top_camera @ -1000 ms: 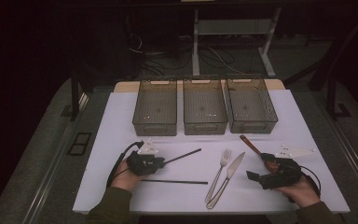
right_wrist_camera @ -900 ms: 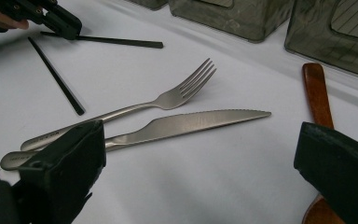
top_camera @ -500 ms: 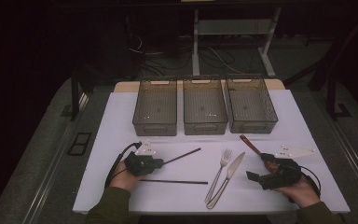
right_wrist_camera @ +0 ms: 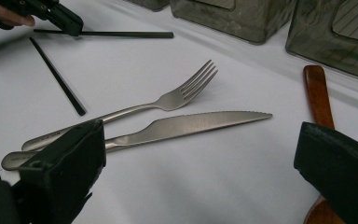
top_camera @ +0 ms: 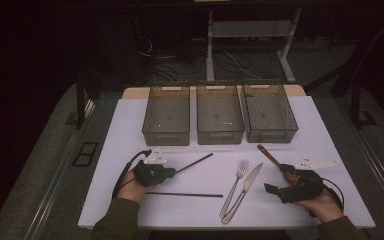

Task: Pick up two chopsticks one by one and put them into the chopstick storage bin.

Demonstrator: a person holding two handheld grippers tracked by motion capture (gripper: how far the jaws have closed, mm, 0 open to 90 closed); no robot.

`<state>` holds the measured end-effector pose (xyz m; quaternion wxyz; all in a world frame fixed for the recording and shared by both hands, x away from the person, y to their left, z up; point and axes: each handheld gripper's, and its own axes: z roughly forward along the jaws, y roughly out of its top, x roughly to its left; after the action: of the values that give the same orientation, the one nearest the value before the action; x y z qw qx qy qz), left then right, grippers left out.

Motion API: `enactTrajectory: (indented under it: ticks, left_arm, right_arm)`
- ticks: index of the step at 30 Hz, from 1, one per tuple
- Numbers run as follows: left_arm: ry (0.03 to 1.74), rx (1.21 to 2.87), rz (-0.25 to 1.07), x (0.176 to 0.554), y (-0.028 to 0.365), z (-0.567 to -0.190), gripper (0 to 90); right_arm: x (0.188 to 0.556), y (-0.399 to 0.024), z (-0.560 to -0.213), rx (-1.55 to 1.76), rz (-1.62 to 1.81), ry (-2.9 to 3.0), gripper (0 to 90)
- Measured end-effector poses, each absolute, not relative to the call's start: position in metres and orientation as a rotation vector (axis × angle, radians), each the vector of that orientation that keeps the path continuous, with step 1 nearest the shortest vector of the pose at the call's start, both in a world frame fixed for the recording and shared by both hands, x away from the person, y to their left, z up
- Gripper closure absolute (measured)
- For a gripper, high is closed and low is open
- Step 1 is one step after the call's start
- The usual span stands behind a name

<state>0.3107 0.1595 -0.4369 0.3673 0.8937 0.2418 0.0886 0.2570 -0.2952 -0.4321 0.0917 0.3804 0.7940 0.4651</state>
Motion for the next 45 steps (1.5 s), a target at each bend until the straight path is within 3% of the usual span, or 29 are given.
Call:
enactTrajectory:
  ticks: [29, 45]
  left_arm:
    - [0.621, 2.093, 0.273, 0.297, 0.170, -0.385, 86.4]
    - [0.693, 2.043, 0.333, 0.312, 0.170, -0.369, 86.3]
  right_arm:
    - [0.259, -0.289, -0.440, 1.122, 1.386, 2.363, 2.5]
    - [0.259, -0.288, -0.439, 1.118, 1.390, 2.361, 2.4]
